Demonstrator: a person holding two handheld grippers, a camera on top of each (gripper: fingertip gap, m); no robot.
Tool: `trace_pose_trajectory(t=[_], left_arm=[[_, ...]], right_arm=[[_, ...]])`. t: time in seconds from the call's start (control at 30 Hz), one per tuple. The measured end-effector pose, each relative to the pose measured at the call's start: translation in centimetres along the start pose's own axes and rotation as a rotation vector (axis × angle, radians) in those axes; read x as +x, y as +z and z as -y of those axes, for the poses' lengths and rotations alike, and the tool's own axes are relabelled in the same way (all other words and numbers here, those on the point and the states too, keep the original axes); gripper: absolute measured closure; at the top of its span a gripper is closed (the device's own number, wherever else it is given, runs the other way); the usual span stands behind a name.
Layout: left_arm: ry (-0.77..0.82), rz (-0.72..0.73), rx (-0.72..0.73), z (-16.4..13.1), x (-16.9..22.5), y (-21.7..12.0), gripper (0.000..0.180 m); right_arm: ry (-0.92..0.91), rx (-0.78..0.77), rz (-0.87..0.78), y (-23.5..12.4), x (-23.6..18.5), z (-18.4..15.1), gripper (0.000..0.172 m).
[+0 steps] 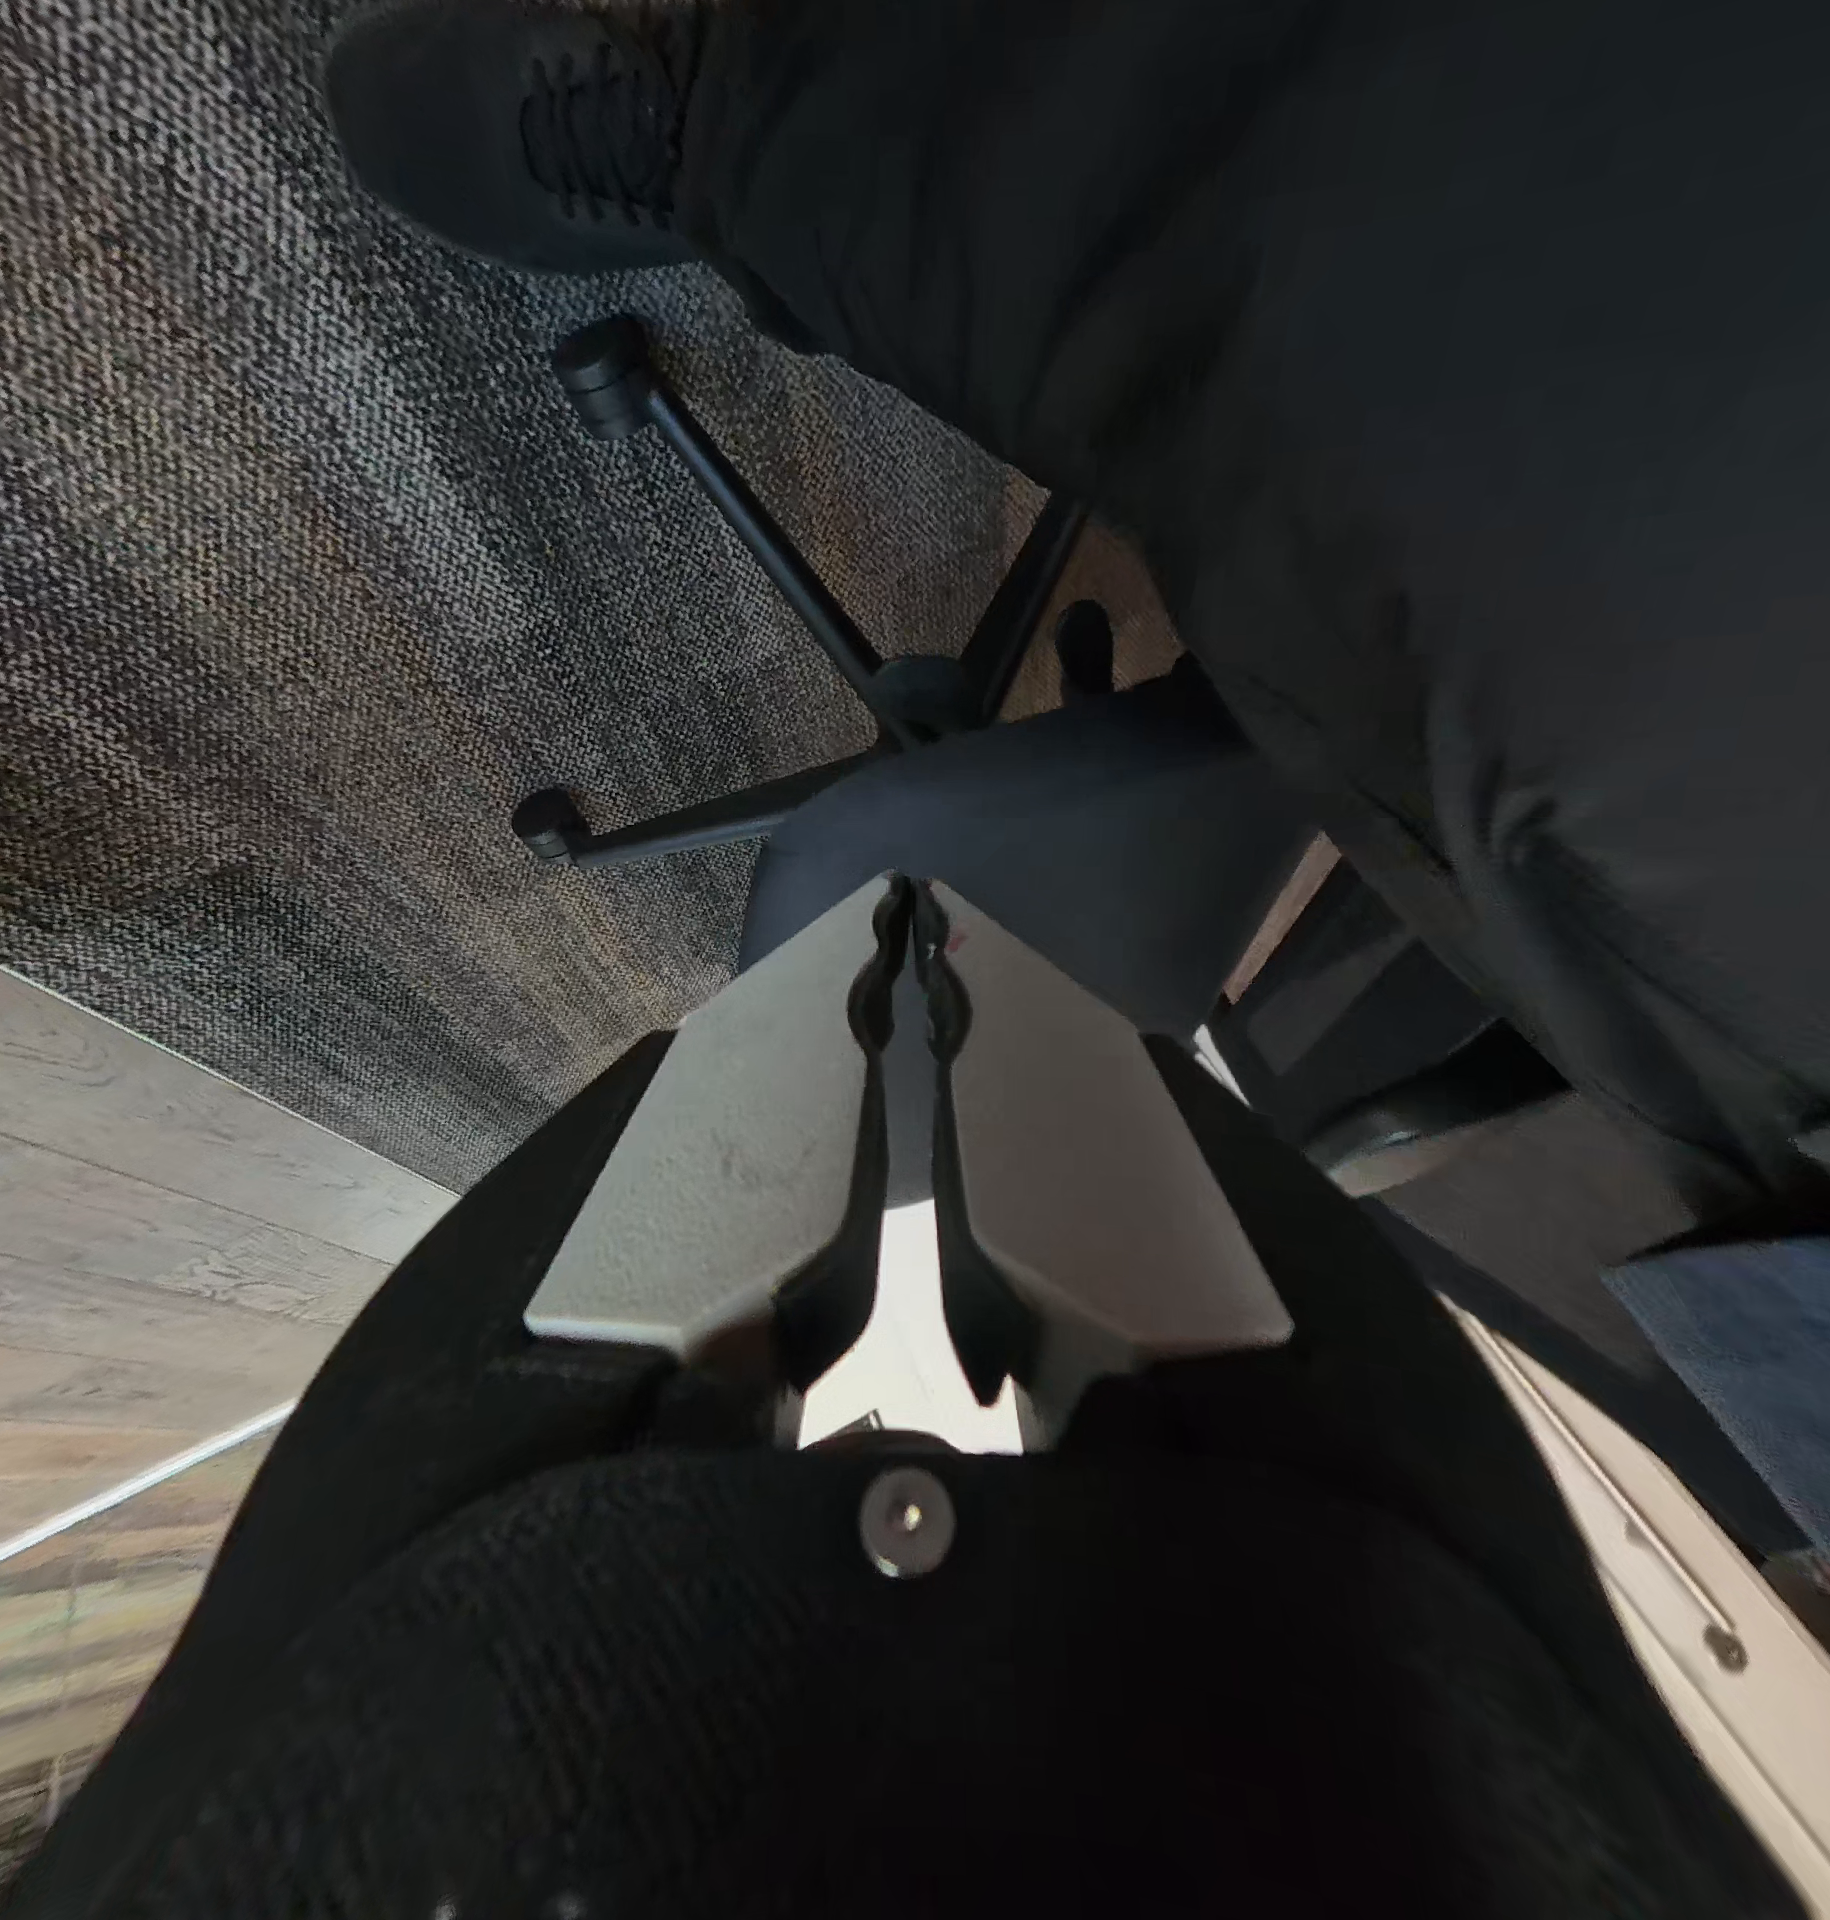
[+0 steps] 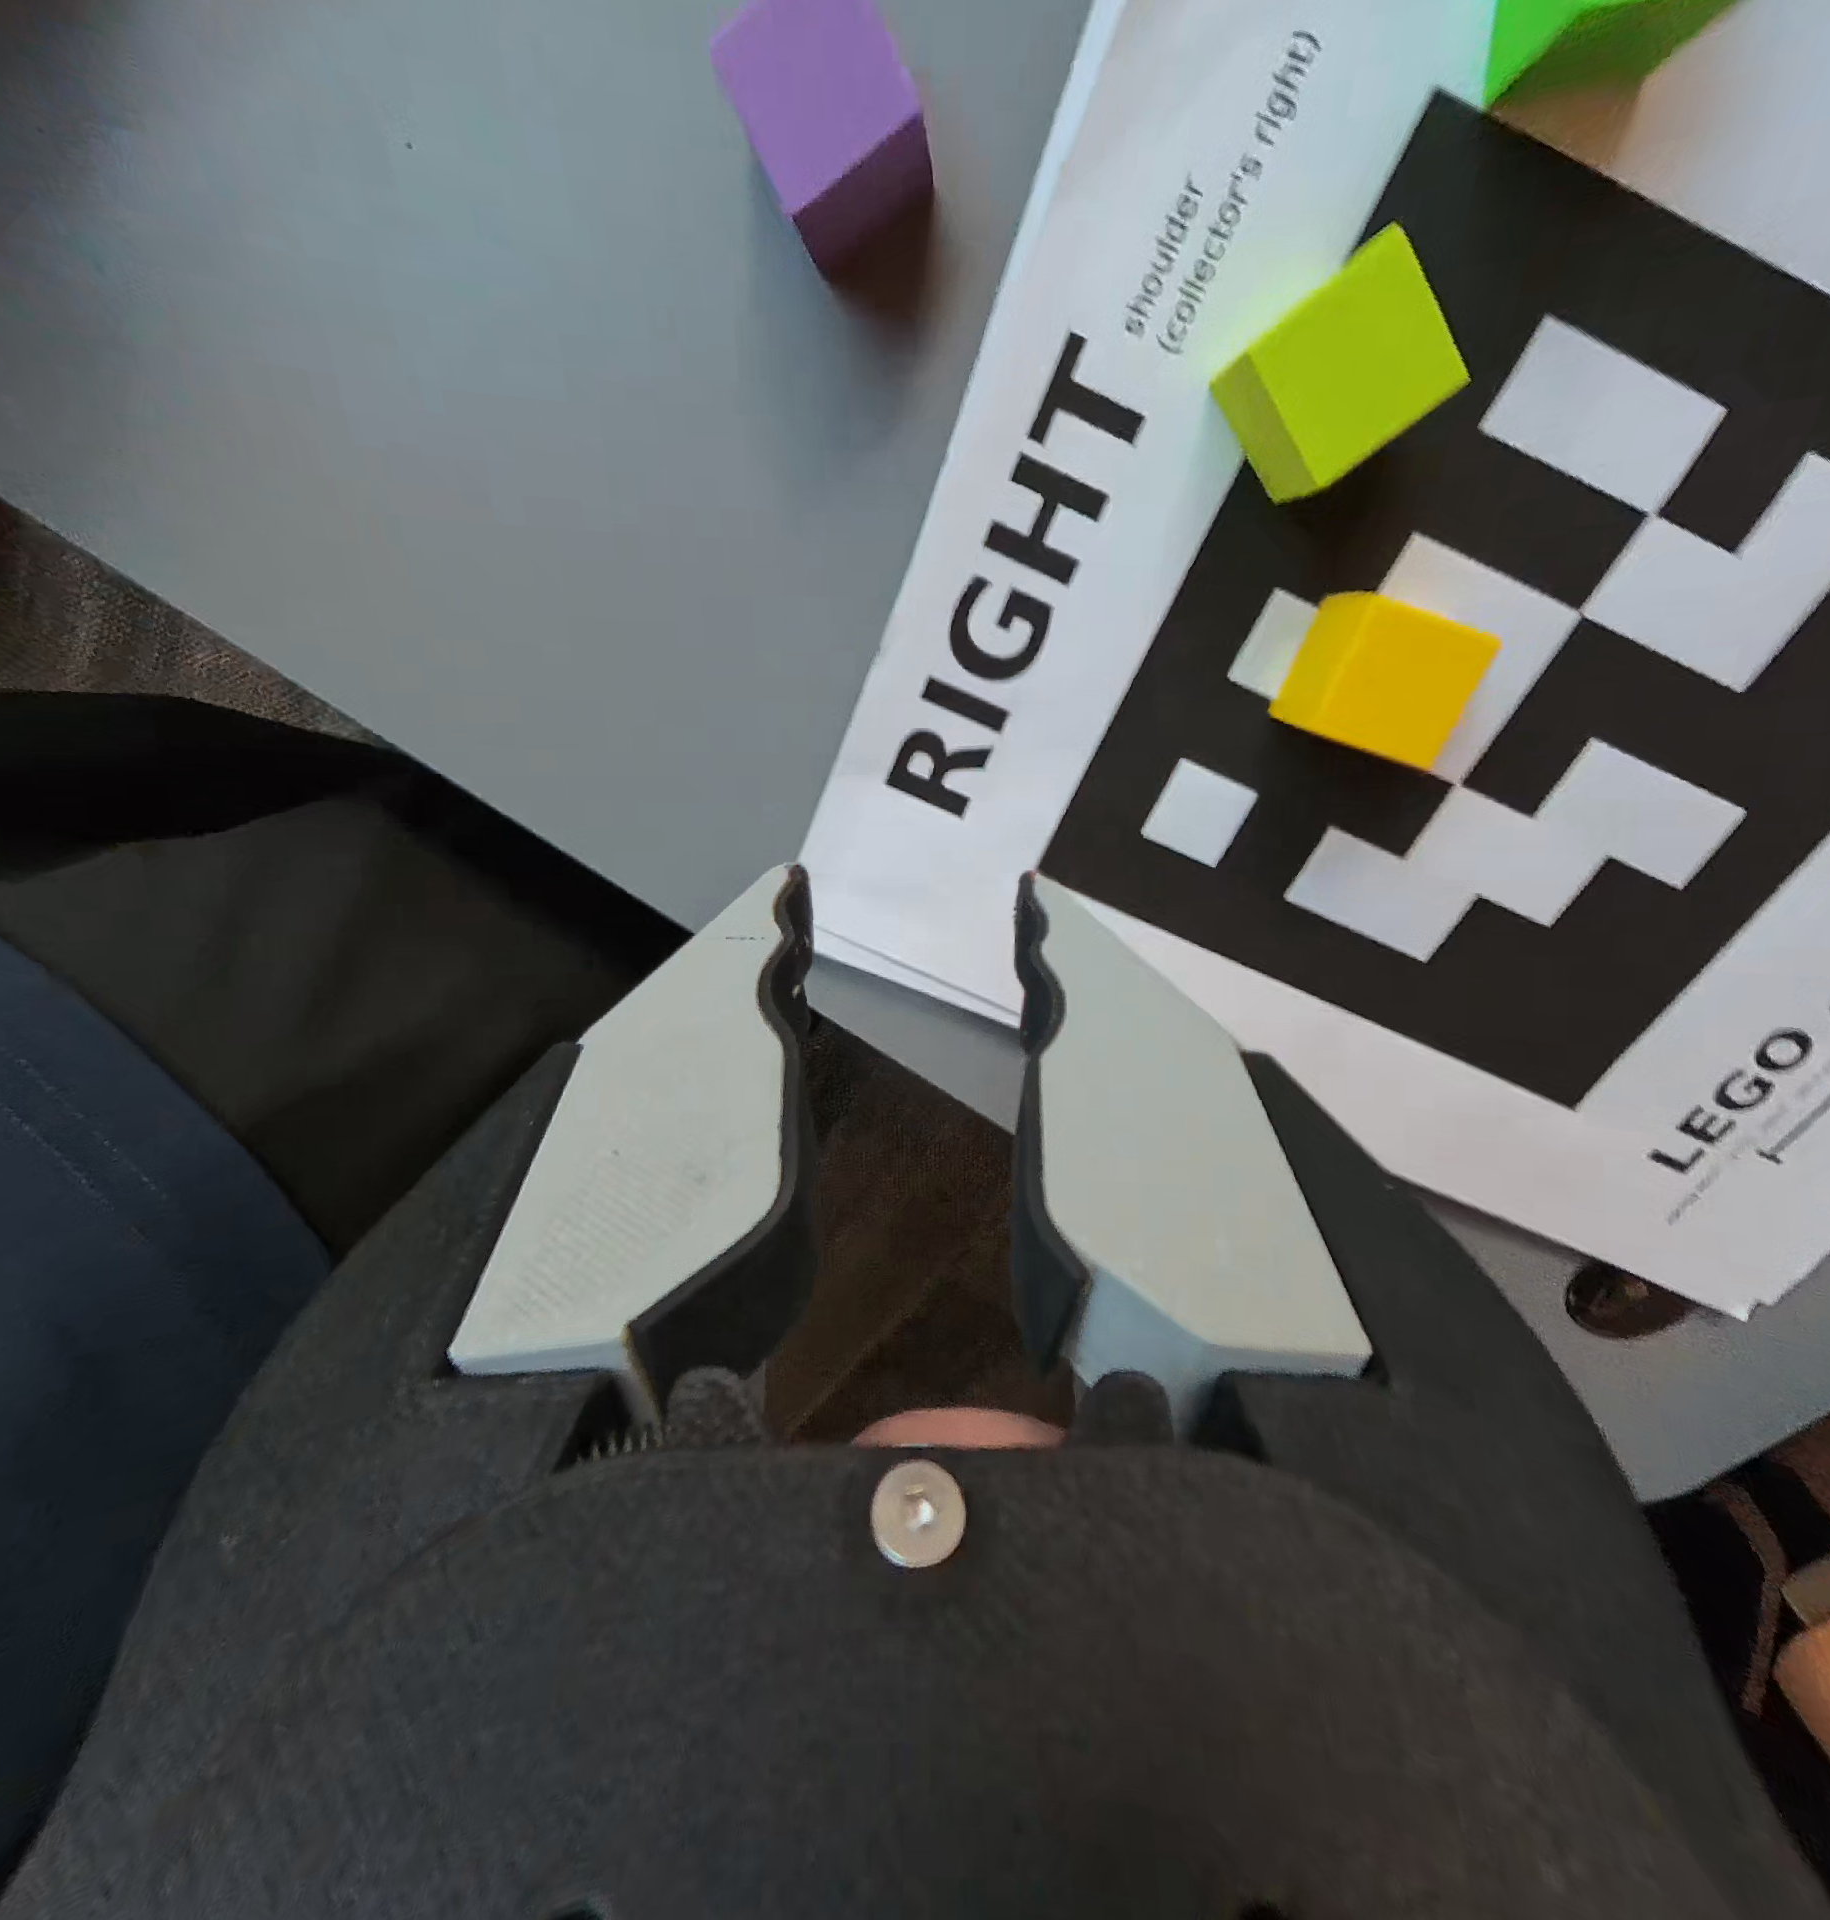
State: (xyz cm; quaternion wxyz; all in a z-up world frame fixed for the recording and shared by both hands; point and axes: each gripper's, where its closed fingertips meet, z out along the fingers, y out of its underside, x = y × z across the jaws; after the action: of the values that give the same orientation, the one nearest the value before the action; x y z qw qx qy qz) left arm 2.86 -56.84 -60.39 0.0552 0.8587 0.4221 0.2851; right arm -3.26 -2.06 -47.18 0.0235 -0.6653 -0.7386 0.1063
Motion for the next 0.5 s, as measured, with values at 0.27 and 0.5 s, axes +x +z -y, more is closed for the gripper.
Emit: trace_pose_trajectory(t=[0.27, 0.5], left_arm=[[-0.216, 0.11, 0.153, 1.2, 0.1, -2.2, 0.163], [-0.103, 0.041, 0.195, 0.7, 13.8, -1.0, 0.142]], right_arm=[[-0.048, 0.161, 0.073, -0.9, 3.9, 1.5, 0.139], [-0.17, 0.237, 0.306, 0.5, 6.5, 3.2, 0.141]])
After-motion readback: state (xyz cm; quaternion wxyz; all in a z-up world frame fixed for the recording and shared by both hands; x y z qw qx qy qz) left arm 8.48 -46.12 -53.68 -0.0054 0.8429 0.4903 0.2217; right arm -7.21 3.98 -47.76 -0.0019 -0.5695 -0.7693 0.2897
